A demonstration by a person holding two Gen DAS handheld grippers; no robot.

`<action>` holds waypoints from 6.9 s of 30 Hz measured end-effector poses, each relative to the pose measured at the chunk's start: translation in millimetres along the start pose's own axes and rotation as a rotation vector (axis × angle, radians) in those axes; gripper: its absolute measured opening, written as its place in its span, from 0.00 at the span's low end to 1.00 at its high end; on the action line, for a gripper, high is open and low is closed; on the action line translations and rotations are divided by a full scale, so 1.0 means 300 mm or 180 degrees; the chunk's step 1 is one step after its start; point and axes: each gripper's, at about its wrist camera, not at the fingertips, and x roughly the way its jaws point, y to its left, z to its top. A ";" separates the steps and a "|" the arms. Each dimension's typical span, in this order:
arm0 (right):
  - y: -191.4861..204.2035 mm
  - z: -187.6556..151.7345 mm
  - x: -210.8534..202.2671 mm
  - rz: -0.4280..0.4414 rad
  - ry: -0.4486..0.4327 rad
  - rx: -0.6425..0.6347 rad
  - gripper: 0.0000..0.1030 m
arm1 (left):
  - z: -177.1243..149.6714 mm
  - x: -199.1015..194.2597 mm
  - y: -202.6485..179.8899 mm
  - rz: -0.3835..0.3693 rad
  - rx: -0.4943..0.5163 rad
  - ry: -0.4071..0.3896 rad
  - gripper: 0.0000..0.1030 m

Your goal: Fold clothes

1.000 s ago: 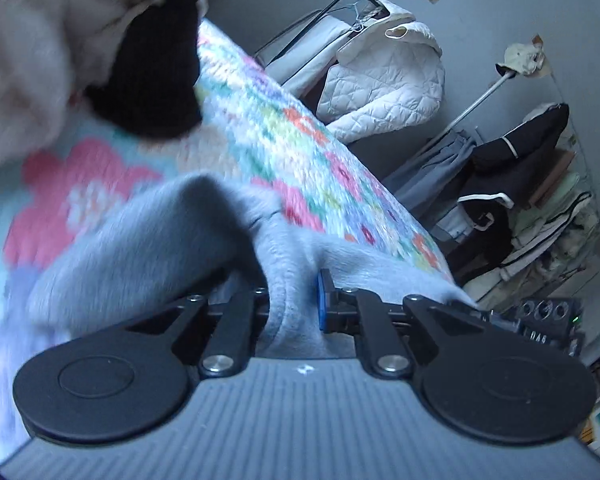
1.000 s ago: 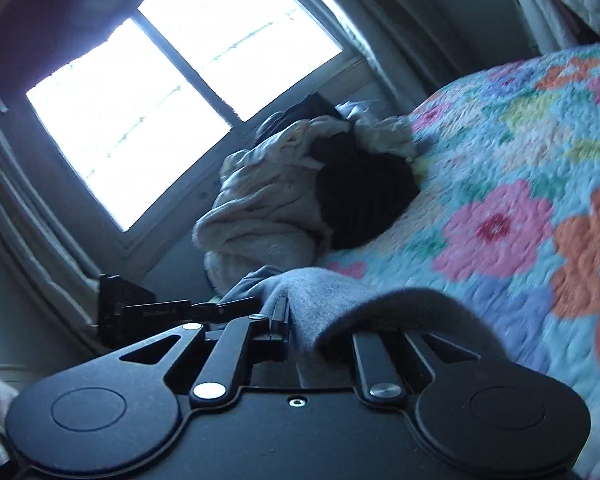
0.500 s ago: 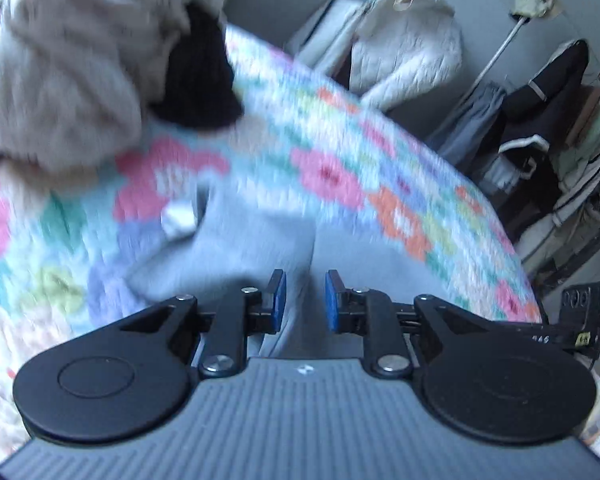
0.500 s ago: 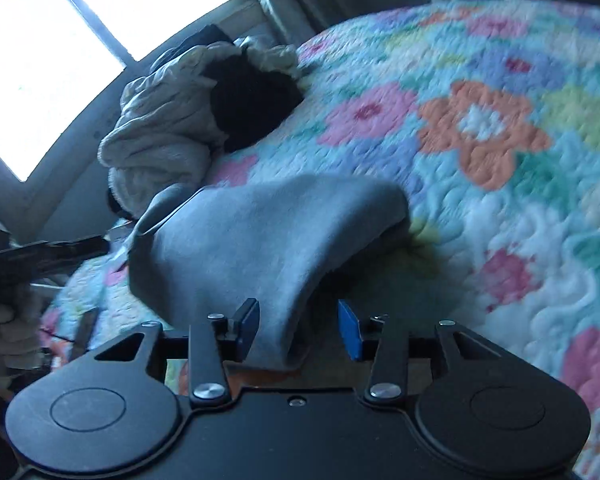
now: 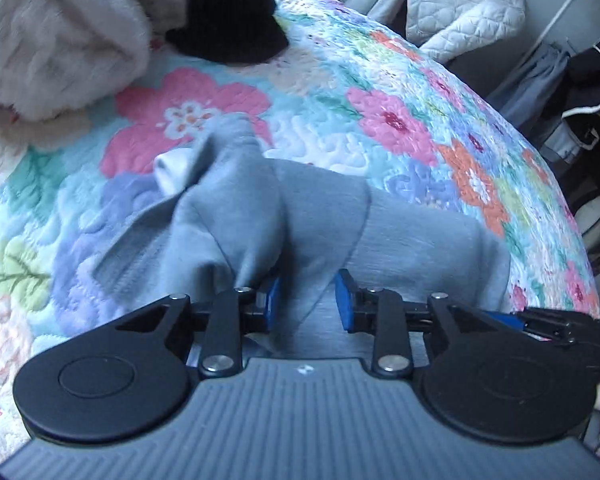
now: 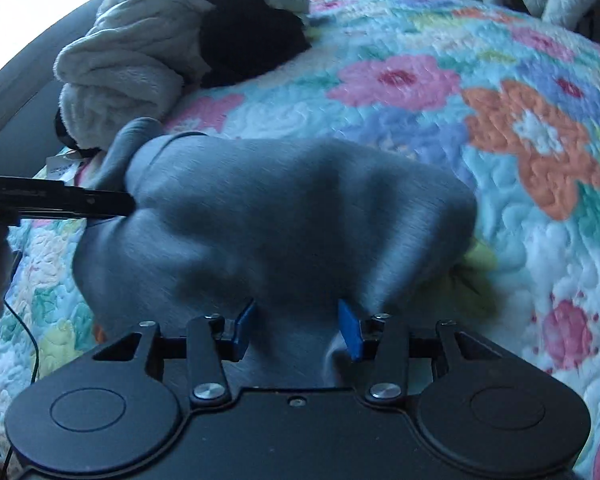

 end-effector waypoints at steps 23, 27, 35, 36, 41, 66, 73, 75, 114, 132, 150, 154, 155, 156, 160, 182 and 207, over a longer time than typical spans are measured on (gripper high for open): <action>0.663 -0.276 0.188 -0.1593 -0.0258 -0.3729 0.98 | 0.115 0.107 0.042 -0.0029 0.0133 0.0279 0.84; 0.654 -0.201 0.190 -0.1534 -0.0335 -0.3640 0.98 | 0.104 0.178 0.134 -0.0489 -0.0411 0.0460 0.88; 0.482 -0.004 0.027 -0.1436 -0.0582 -0.2613 0.27 | 0.162 0.151 0.162 -0.0792 -0.0761 0.0589 0.88; 0.454 0.031 -0.015 -0.1329 -0.0647 -0.2339 0.27 | 0.169 0.137 0.154 -0.0775 -0.0779 0.0549 0.88; 0.277 0.128 -0.162 -0.0805 -0.0894 -0.1039 0.27 | 0.162 0.076 0.125 -0.0734 -0.1081 0.0290 0.88; 0.178 0.012 -0.139 0.0081 -0.1519 -0.0524 0.29 | -0.072 0.242 -0.021 -0.1308 -0.0896 0.0919 0.70; 0.357 -0.017 -0.033 0.0251 -0.1334 -0.0986 0.31 | 0.005 -0.091 0.077 -0.0591 -0.0567 0.0300 0.74; 0.388 -0.029 0.001 0.0240 -0.1178 -0.1148 0.33 | 0.028 -0.119 0.102 -0.0578 -0.0592 0.0128 0.80; -0.119 -0.097 -0.120 0.1513 -0.0981 0.1374 0.40 | 0.024 0.090 -0.223 -0.1555 -0.0139 0.0301 0.53; -0.859 -0.496 -0.948 -0.1352 -0.1630 0.1487 0.61 | -0.246 0.668 -1.506 -0.2513 0.0821 0.1025 0.54; -0.777 -0.507 -0.725 -0.1485 -0.1592 0.1205 0.28 | -0.175 0.537 -1.359 -0.1944 0.1218 0.0671 0.60; -0.779 -0.449 -0.648 -0.1337 -0.1590 0.1283 0.31 | -0.141 0.654 -1.247 -0.1851 0.0715 0.0795 0.61; -0.763 -0.430 -0.636 -0.1230 -0.1581 0.1313 0.36 | -0.136 0.695 -1.215 -0.1813 0.0569 0.0871 0.62; -0.749 -0.417 -0.617 -0.1115 -0.1515 0.1321 0.40 | -0.135 0.732 -1.191 -0.1778 0.0447 0.0944 0.62; -0.713 -0.405 -0.612 -0.1141 -0.1561 0.1301 0.42 | -0.106 0.660 -1.175 -0.1745 0.0557 0.0639 0.54; -0.573 -0.551 -0.706 -0.1728 -0.0823 0.1687 0.63 | -0.301 0.433 -1.367 -0.0796 0.1952 0.0503 0.79; -0.349 -0.585 -0.933 -0.1875 -0.0560 0.1358 0.76 | -0.427 0.052 -1.403 -0.0695 0.2235 0.0412 1.00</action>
